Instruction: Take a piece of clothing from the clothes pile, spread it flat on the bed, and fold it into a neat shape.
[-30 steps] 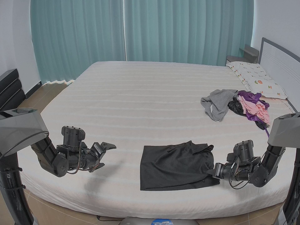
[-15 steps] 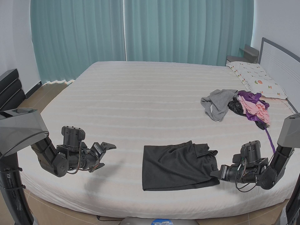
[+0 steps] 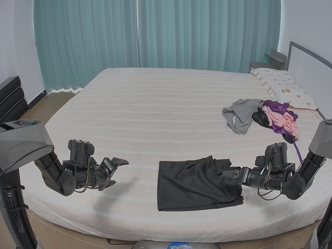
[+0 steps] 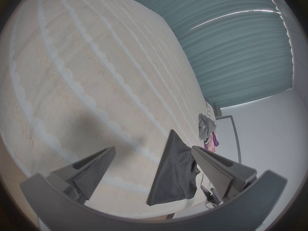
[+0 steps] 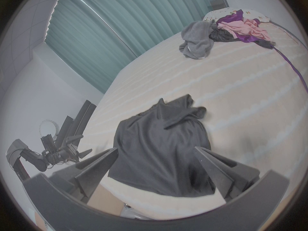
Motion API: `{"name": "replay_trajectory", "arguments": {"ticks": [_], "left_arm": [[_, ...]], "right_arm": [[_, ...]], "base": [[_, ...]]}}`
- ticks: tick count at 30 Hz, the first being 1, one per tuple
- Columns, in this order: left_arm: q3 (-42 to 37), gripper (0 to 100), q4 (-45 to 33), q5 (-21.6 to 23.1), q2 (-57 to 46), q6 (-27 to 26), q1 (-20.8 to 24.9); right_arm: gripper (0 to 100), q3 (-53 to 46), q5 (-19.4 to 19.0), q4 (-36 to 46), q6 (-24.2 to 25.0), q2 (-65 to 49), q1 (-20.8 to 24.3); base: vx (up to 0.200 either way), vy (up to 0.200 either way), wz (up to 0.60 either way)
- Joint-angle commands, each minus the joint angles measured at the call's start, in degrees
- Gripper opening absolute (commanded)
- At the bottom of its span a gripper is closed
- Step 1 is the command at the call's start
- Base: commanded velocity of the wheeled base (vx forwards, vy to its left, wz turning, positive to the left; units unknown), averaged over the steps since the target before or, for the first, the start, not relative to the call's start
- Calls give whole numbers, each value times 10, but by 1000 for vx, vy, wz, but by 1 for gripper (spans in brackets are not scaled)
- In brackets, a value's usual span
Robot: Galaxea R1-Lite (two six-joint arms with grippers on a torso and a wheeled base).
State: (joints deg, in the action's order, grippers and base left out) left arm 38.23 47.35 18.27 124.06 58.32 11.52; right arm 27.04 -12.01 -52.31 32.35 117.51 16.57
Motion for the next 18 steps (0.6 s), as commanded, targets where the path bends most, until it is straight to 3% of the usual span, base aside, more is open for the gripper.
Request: {"name": "replay_trajectory", "arguments": {"ticks": [1, 12, 18], "left_arm": [[1, 100, 0, -1, 0, 0, 0], [1, 100, 0, -5, 4, -1, 6], [1, 100, 0, -5, 4, -1, 7]], "right_arm": [[100, 98, -1, 45, 6, 58, 15], [100, 209, -15, 154, 8, 119, 65], [100, 253, -5, 170, 17, 143, 78]], "base": [[0, 0, 0], [0, 0, 0], [0, 0, 0]]}}
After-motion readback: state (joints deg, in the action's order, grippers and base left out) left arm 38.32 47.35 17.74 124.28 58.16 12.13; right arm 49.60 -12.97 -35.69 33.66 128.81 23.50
